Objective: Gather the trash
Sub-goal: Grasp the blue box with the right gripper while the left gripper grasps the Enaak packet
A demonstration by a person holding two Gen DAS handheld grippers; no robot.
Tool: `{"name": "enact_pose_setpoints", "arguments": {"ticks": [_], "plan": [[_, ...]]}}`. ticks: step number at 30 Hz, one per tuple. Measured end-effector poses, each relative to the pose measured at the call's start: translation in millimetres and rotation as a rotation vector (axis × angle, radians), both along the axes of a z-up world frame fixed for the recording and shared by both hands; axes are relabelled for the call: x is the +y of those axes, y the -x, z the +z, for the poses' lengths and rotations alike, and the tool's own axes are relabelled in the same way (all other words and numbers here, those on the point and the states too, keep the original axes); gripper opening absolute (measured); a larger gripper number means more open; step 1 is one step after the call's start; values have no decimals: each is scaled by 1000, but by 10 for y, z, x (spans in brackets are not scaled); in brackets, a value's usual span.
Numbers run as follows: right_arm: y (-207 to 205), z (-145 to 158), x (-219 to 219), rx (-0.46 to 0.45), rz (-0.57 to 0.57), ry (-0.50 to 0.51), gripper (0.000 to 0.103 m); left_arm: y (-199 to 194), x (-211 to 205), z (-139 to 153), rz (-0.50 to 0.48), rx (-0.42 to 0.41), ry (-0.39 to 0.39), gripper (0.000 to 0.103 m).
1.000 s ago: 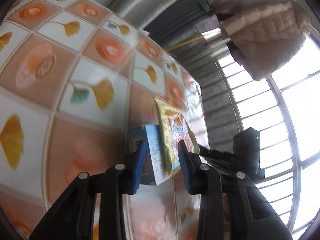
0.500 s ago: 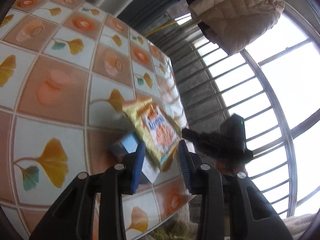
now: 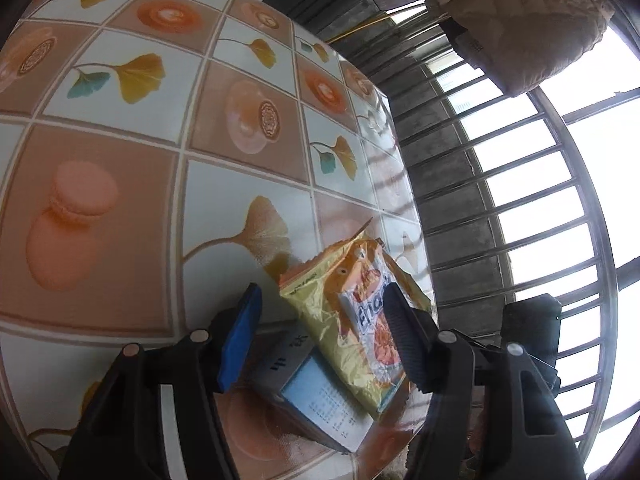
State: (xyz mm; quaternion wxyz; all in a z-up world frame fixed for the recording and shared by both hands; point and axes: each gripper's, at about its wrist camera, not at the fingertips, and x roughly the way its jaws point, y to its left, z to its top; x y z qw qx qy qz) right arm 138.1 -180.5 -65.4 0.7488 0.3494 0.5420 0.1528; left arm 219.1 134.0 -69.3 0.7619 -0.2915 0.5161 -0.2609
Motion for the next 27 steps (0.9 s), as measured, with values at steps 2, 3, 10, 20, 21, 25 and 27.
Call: {"name": "enact_pose_setpoints", "arguments": {"ticks": [2,3,10,20,21,25,27], "plan": [[6,-21,1,9,2,-3,39,15,-3,-6,-1,-9,-9,44],[0,-35,21,13,4,-8,39,35,3,-9,-2,-11,-8,38],[62,-29,44,20,4,-14,39,108,40,82,24,-78,39,14],[5,-31,400,33,55,41,55,332,600,474,225,-249,13,5],[-27,-35,507,29,78,61,56,360,662,485,245,-256,-8,5],[-240,-41,790,17,137,142,58,475,838,481,301,-265,-64,5],[-377,6,896,-14,139,216,63,530,873,465,316,-262,-80,5]]}}
